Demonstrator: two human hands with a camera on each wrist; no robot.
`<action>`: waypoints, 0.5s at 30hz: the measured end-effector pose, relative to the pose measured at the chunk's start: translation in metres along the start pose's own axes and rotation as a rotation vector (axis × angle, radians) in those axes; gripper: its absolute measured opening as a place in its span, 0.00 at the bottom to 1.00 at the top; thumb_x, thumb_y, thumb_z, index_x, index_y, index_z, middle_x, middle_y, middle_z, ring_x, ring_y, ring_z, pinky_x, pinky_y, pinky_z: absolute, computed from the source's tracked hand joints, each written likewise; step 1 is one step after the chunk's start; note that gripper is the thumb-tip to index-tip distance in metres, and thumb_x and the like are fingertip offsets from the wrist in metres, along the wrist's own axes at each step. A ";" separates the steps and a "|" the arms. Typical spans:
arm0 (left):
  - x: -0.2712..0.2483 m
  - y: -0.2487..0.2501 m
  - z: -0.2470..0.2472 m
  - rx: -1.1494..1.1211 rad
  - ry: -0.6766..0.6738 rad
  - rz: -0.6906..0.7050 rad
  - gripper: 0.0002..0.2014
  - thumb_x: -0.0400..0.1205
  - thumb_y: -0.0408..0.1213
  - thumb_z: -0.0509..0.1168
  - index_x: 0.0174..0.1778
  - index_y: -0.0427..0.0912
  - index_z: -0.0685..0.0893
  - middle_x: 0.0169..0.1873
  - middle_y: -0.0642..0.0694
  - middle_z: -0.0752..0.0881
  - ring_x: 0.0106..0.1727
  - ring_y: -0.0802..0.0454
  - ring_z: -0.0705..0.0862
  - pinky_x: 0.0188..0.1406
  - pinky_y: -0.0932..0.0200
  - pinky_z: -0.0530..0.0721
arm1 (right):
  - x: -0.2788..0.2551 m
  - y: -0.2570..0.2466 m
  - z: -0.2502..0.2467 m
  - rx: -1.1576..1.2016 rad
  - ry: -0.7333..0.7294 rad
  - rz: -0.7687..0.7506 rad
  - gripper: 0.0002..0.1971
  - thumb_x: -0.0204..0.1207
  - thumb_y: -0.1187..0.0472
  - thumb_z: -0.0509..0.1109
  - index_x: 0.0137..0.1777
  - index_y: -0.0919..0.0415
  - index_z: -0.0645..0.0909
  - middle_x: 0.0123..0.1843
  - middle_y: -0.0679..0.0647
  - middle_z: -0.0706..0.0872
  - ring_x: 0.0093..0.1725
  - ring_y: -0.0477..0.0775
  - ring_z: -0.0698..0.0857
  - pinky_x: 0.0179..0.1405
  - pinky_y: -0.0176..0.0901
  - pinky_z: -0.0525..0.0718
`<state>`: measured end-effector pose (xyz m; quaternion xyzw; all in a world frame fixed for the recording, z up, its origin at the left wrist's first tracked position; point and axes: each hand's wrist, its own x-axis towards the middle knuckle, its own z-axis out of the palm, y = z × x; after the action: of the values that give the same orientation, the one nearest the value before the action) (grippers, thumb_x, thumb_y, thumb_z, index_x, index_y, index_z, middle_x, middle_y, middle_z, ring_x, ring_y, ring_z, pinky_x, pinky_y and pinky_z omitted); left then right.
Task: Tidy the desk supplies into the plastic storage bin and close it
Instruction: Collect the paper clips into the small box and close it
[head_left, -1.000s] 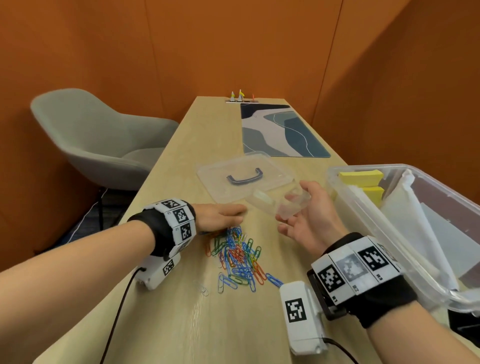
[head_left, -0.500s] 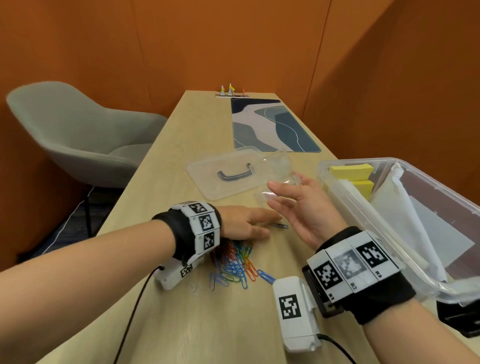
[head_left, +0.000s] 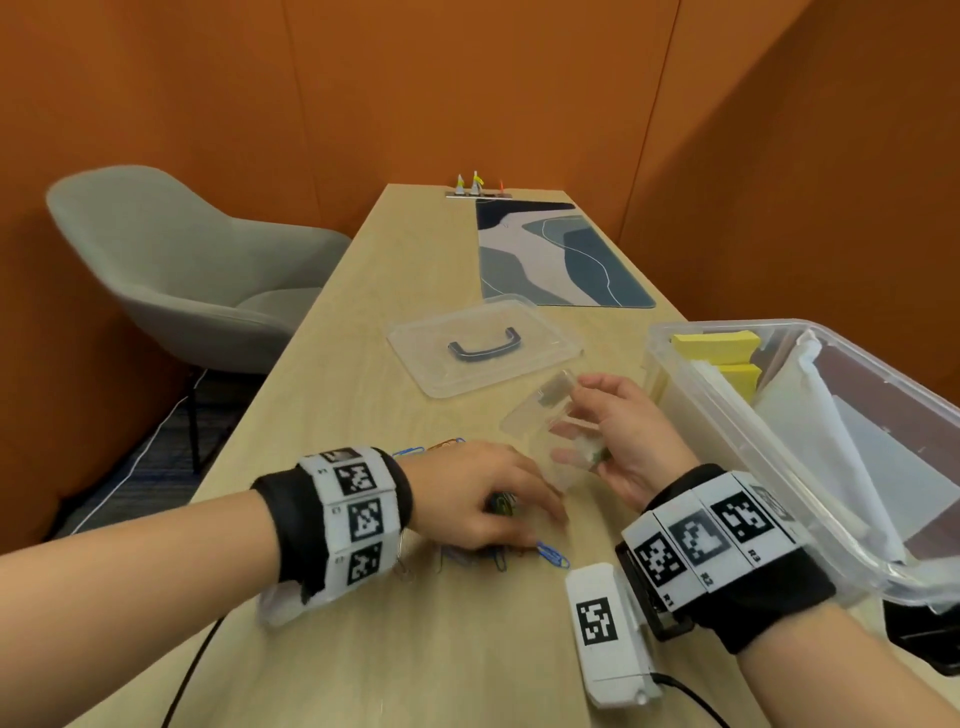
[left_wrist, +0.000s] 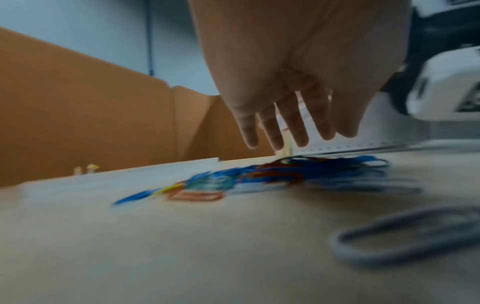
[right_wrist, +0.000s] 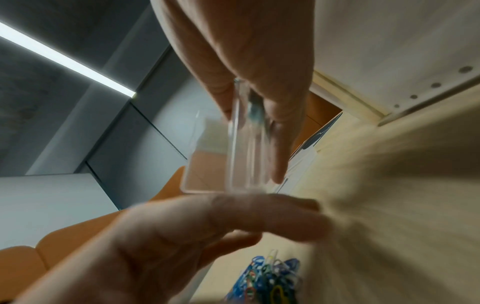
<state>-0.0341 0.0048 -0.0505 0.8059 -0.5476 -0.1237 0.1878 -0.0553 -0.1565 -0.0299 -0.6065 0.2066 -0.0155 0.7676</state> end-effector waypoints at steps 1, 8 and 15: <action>0.004 0.006 0.005 0.005 -0.031 0.044 0.17 0.78 0.43 0.68 0.63 0.48 0.84 0.62 0.50 0.84 0.63 0.53 0.79 0.66 0.64 0.73 | -0.001 0.000 -0.001 -0.030 0.006 -0.011 0.05 0.82 0.63 0.61 0.45 0.54 0.73 0.42 0.53 0.77 0.44 0.55 0.83 0.28 0.44 0.84; 0.003 -0.003 0.009 0.017 -0.073 0.055 0.09 0.77 0.35 0.68 0.52 0.40 0.89 0.54 0.43 0.87 0.54 0.52 0.83 0.51 0.80 0.71 | -0.001 0.000 -0.004 -0.131 0.079 -0.026 0.07 0.84 0.58 0.57 0.44 0.52 0.71 0.42 0.52 0.77 0.44 0.52 0.85 0.36 0.53 0.84; -0.023 -0.028 -0.010 0.024 0.179 -0.199 0.17 0.74 0.50 0.69 0.58 0.50 0.85 0.61 0.50 0.82 0.62 0.59 0.77 0.67 0.65 0.71 | 0.007 0.006 -0.006 -0.327 0.126 -0.044 0.04 0.84 0.57 0.55 0.50 0.53 0.70 0.39 0.49 0.82 0.41 0.54 0.79 0.30 0.40 0.73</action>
<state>-0.0149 0.0366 -0.0539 0.8664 -0.4472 -0.0628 0.2131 -0.0526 -0.1622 -0.0386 -0.7254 0.2405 -0.0364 0.6439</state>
